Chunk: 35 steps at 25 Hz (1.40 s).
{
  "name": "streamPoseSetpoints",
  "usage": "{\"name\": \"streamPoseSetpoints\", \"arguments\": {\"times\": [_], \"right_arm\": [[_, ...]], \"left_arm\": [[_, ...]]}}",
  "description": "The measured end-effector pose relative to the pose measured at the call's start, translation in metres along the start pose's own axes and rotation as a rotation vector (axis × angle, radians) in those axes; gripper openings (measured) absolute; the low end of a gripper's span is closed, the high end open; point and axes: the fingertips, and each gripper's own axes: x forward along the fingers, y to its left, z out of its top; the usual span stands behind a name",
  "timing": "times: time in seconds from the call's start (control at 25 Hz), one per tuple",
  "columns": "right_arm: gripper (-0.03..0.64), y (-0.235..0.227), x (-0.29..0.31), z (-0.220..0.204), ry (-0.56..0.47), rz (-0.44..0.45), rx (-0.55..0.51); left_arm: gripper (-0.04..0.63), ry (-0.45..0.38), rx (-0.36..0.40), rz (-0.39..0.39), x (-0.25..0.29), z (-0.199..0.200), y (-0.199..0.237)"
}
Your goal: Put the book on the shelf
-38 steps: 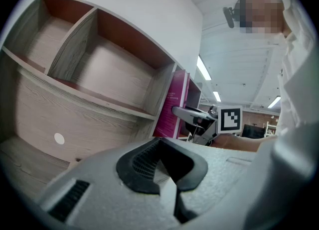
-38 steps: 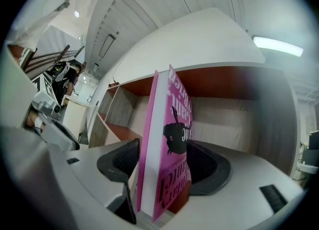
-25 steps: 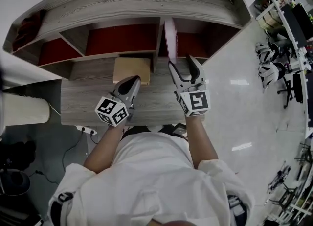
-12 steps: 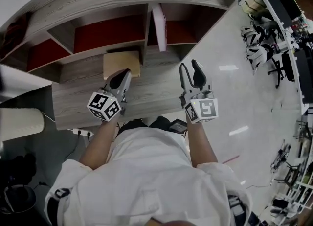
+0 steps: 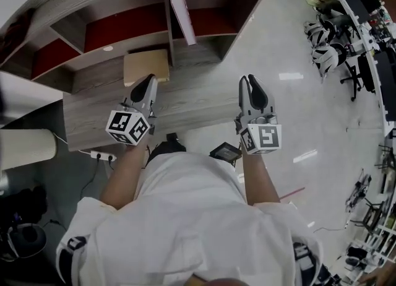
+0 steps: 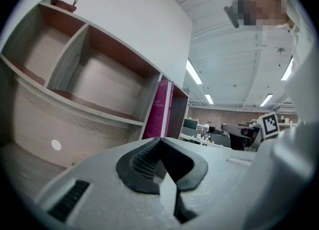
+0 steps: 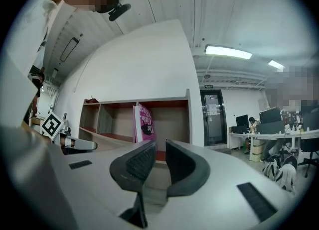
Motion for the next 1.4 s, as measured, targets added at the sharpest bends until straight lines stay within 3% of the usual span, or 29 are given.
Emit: {"name": "streamPoseSetpoints", "arguments": {"times": [0.52, 0.92, 1.04, 1.24, 1.4], "right_arm": [[0.021, -0.039, -0.126, -0.006, 0.0, -0.006, 0.034], [0.017, -0.021, -0.182, -0.049, 0.071, 0.084, 0.126], [0.015, -0.009, -0.188, -0.052, 0.091, 0.11, 0.109], [0.015, -0.01, -0.178, -0.051, 0.113, 0.089, 0.112], [0.015, 0.0, -0.176, -0.046, 0.119, 0.112, 0.114]], "left_arm": [[0.009, -0.033, 0.116, 0.151, -0.073, -0.015, -0.097], [0.009, 0.017, 0.112, 0.23, -0.129, -0.059, -0.146], [0.009, 0.025, 0.108, 0.213, -0.139, -0.064, -0.156], [0.009, 0.09, 0.227, 0.094, -0.13, -0.07, -0.176], [0.009, 0.053, 0.198, 0.104, -0.137, -0.056, -0.171]]}}
